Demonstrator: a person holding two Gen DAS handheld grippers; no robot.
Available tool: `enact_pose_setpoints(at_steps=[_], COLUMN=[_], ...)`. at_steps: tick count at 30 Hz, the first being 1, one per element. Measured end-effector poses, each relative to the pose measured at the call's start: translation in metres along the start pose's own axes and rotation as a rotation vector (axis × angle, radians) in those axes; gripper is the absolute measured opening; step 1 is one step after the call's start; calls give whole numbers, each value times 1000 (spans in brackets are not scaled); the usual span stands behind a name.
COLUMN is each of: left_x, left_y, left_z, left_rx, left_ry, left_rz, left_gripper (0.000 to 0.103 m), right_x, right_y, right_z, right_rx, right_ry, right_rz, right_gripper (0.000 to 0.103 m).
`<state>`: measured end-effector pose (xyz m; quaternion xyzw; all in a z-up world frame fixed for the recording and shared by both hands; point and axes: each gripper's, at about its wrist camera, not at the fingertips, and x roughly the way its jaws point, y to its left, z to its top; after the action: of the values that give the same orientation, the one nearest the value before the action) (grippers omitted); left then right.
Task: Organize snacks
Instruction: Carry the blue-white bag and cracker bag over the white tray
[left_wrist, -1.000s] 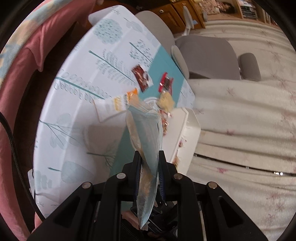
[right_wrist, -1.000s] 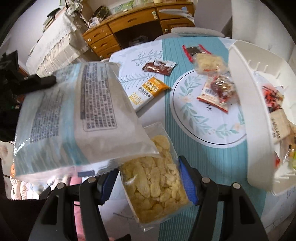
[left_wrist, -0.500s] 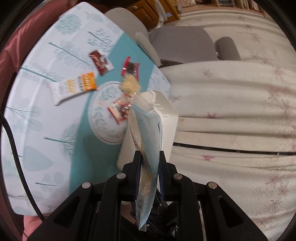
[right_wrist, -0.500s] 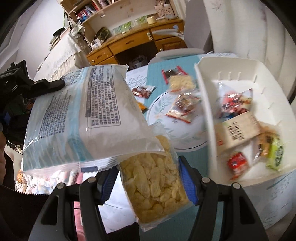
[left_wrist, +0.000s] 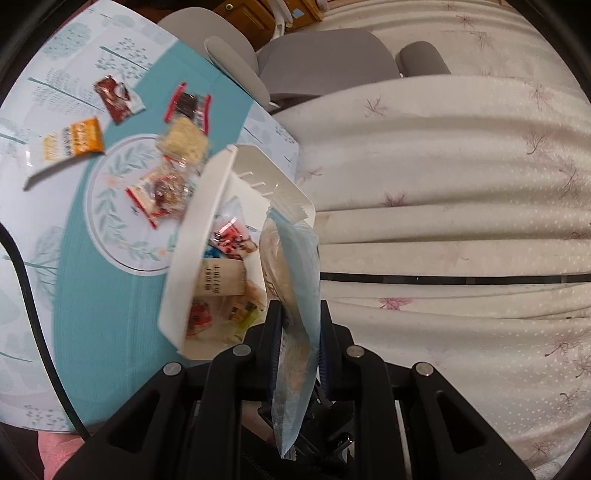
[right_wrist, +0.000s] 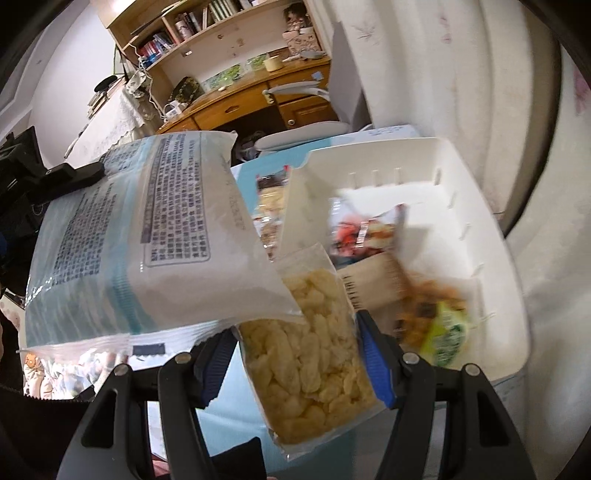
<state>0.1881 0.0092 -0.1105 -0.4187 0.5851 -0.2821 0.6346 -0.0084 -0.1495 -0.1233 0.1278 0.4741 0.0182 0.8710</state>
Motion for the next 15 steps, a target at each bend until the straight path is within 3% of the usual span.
enact_pose_setpoints(at_steps=[5,15], left_x=[31,73], left_y=[-12,-32], left_z=[-3,-7], left_rx=[10,86], left_ry=[-2,-31], left_rz=[17,135], left_gripper=[15,15], right_x=[-6,0], right_y=[-35,-83], right_z=[6,14], right_rx=[-7,-35], right_ry=[10,54], right_rz=[-31,-70], right_gripper=[64,65])
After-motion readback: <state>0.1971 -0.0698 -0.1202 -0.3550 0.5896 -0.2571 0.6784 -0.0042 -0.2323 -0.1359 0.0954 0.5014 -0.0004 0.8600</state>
